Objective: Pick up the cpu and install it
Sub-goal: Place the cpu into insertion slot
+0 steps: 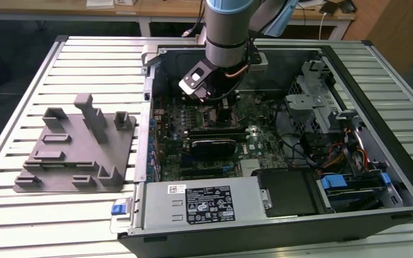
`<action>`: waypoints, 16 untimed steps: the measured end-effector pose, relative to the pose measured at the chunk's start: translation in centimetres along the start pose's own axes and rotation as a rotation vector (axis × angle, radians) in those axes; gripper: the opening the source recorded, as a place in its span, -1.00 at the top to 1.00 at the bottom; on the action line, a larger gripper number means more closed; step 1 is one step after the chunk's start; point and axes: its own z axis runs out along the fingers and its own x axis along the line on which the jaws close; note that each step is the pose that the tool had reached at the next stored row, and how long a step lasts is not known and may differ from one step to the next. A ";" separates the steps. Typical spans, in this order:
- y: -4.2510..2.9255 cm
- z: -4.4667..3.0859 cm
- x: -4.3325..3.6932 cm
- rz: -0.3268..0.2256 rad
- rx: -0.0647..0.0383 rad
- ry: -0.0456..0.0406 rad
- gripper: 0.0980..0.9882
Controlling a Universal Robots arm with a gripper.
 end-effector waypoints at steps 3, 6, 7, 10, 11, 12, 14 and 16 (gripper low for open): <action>0.00 -0.21 -0.01 0.000 0.000 0.0007 0.03; 0.00 -0.34 -0.01 0.000 0.000 0.0014 0.03; 0.01 -0.34 -0.01 -0.001 0.000 0.0014 0.03; 0.02 -0.32 -0.05 -0.003 0.000 0.0013 0.03; 0.05 -0.30 -0.05 -0.005 0.000 0.0013 0.03; 0.08 -0.30 -0.06 -0.007 0.000 0.0011 0.03; 0.21 -0.27 -0.06 -0.011 0.001 0.0014 0.03; 0.30 -0.26 -0.07 -0.015 0.001 0.0015 0.03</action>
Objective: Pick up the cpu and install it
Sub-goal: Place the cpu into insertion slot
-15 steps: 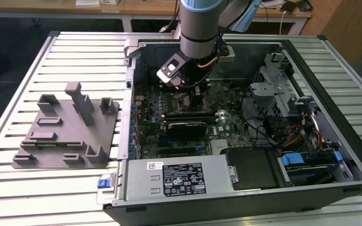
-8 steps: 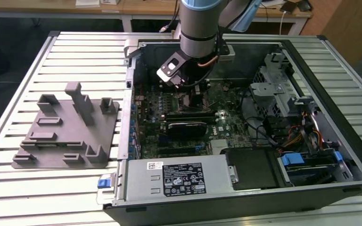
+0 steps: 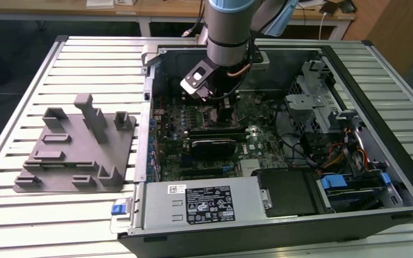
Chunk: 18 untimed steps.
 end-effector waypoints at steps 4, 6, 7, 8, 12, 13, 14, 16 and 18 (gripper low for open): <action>0.01 0.05 0.00 -0.005 0.000 0.0001 0.03; 0.01 0.05 0.00 -0.006 0.000 0.0000 0.03; 0.01 0.05 0.00 -0.006 0.000 0.0001 0.03; 0.00 0.06 0.00 -0.006 0.000 0.0002 0.03; -0.10 0.06 0.01 -0.006 0.000 0.0002 0.03; -0.10 0.06 0.00 -0.006 0.000 0.0002 0.03; -0.10 0.06 0.00 -0.006 0.000 0.0002 0.03; -0.11 0.05 0.01 -0.006 0.000 0.0002 0.03; -0.11 0.05 0.01 -0.006 0.000 0.0004 0.03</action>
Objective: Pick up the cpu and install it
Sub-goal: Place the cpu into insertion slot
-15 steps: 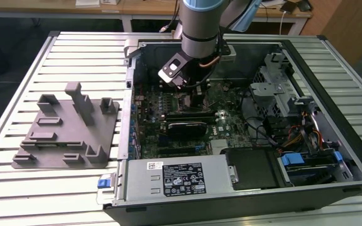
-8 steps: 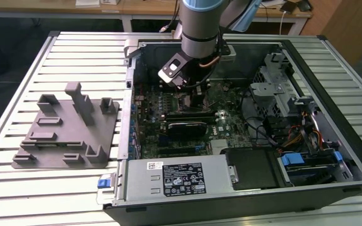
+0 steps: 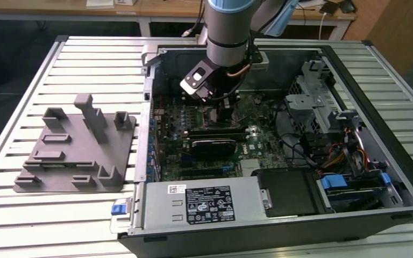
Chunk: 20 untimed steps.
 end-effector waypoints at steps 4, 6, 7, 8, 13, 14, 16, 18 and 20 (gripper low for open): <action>0.09 -0.01 0.00 0.000 0.007 0.0001 0.03; 0.20 -0.01 -0.01 0.000 0.016 0.0005 0.03; 0.20 -0.01 -0.01 0.000 0.016 0.0004 0.03; 0.20 -0.01 -0.01 0.000 0.016 0.0004 0.03; 0.22 -0.06 -0.01 0.000 0.016 0.0021 0.03; 0.21 -0.10 -0.01 0.000 0.016 0.0032 0.03; 0.22 -0.09 -0.01 0.000 0.016 0.0039 0.03; 0.22 -0.09 -0.01 0.000 0.016 0.0042 0.03; 0.24 -0.10 -0.01 0.000 0.021 0.0044 0.03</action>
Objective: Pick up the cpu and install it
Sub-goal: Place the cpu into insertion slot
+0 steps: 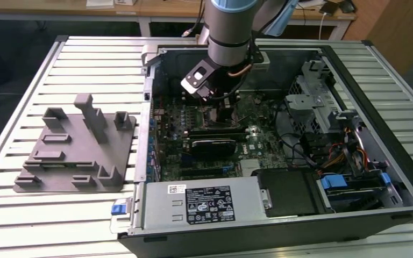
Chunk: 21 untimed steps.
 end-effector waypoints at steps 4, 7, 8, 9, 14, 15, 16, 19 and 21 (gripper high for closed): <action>0.09 0.01 -0.01 0.000 0.021 0.0009 0.03; 0.11 0.00 -0.02 0.001 0.025 0.0009 0.03; 0.11 0.00 -0.02 0.001 0.025 0.0010 0.03; 0.15 0.01 -0.03 0.000 0.025 0.0010 0.03; 0.27 0.06 -0.05 -0.004 0.025 0.0010 0.03; 0.27 0.07 -0.05 -0.007 0.026 0.0010 0.03; 0.28 0.09 -0.05 -0.010 0.026 0.0011 0.03; 0.29 0.14 -0.05 -0.016 0.031 0.0011 0.03; 0.30 0.21 -0.05 -0.021 0.034 0.0013 0.03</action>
